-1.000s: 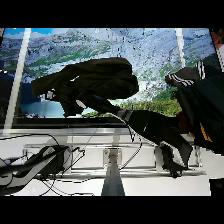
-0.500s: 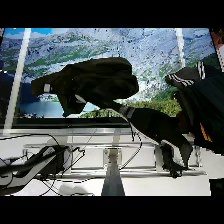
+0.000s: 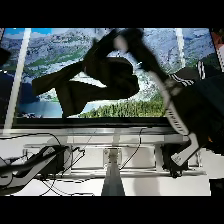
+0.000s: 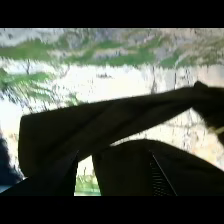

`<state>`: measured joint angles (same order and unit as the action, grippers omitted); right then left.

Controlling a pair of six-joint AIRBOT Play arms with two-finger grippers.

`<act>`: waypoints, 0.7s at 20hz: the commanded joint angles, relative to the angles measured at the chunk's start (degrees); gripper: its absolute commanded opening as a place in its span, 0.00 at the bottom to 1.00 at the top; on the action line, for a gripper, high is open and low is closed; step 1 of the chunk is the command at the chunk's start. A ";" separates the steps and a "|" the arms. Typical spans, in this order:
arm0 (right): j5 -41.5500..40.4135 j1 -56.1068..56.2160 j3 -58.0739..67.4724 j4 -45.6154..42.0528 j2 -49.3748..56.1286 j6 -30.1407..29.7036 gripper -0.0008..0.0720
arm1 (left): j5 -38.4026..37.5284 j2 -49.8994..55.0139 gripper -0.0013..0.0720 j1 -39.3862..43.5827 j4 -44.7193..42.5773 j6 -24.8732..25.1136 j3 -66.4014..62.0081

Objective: Fold the clothes and pants, and hang the long-sleeved shirts on hangers.

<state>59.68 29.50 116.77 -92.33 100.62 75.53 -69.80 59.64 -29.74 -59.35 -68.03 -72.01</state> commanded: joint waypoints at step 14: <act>15.72 -32.96 -7.13 19.19 -9.35 2.93 0.05 | 3.91 0.07 0.96 -0.07 4.33 -0.35 44.83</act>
<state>74.96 -3.03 110.80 -75.92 91.39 78.81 -67.24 59.64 -29.76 -53.60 -66.08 -29.02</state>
